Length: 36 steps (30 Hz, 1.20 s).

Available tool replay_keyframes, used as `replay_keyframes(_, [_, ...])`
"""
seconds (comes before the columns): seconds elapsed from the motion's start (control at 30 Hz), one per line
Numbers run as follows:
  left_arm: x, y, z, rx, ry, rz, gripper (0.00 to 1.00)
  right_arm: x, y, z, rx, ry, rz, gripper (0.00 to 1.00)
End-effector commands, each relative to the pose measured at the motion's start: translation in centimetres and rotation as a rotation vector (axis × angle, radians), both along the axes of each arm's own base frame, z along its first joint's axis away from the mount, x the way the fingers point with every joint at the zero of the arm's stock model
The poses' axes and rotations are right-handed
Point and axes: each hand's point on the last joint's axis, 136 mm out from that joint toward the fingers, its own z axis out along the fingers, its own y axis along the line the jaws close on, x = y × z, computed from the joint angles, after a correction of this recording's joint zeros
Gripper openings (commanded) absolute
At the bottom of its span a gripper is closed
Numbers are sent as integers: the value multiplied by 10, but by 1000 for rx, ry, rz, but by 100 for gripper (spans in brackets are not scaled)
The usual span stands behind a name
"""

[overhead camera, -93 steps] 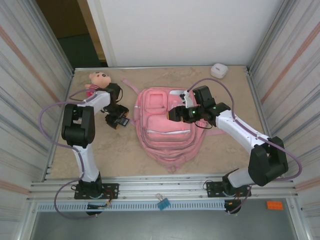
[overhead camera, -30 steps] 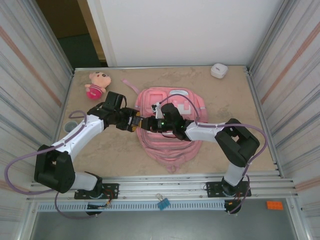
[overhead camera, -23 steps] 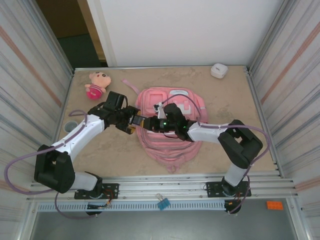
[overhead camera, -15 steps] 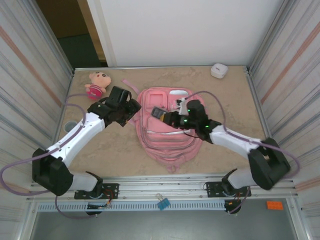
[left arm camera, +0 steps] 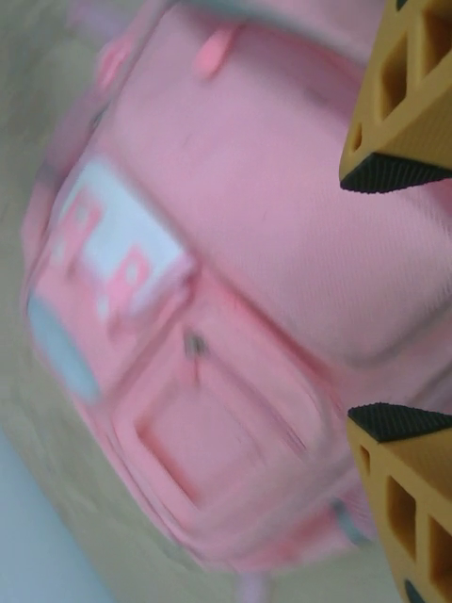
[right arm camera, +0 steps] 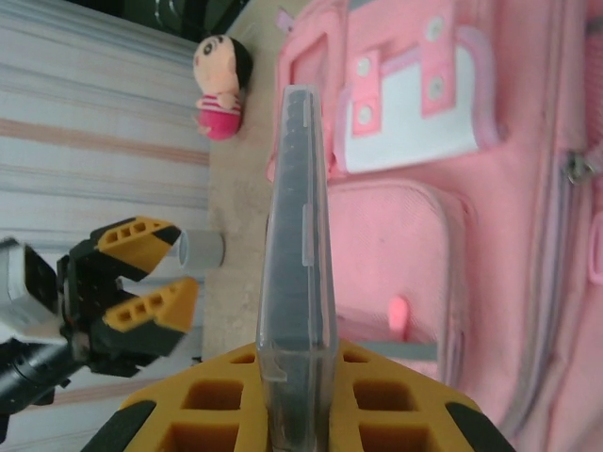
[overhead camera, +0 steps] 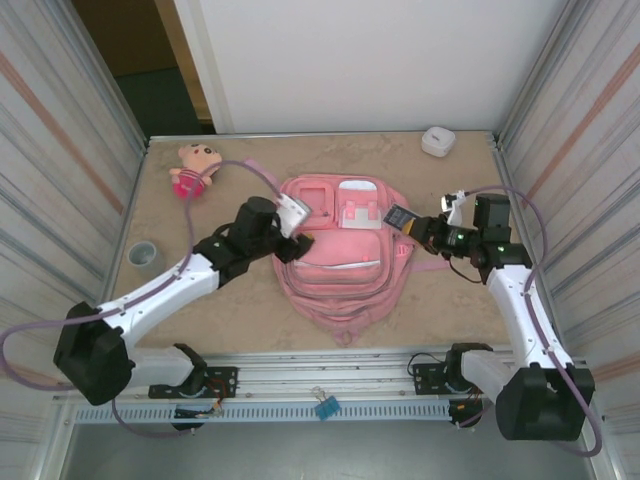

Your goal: Pack the student bag

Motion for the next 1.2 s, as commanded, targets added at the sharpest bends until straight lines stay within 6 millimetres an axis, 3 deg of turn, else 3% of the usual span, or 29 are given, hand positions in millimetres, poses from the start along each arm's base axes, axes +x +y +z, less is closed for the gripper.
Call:
replay_keyframes(0.0, [-36,-40,-26,230,-130,-441,65,-24,3,0,39,40,71,5])
replay_keyframes(0.17, [-61,-71,-59,288,-109,-632,67,-30,-4,5,20,16,36,5])
replay_keyframes(0.3, [-49,-79,-70,318,-122,-605,67,-31,-5,3,15,25,27,5])
replay_keyframes(0.43, [-45,-78,-69,328,-134,-585,64,-32,-6,1,11,27,23,5])
replay_keyframes(0.6, [-78,-78,-52,218,-84,-684,76,-32,-6,0,11,30,21,5])
replay_keyframes(0.77, [-67,-61,-78,338,-71,-575,80,-32,-6,-1,14,26,19,5])
replay_keyframes(0.93, [-52,-60,-96,405,-73,-520,80,-31,-5,2,18,18,21,5])
replay_keyframes(1.03, [-39,-60,-95,435,-66,-457,71,-33,-6,3,12,12,14,5])
replay_keyframes(1.1, [-32,-64,-82,402,-98,-423,54,-33,-9,4,-1,4,-8,5])
replay_keyframes(1.17, [-31,-70,-63,341,-120,-405,46,-33,-11,5,-10,-2,-25,4])
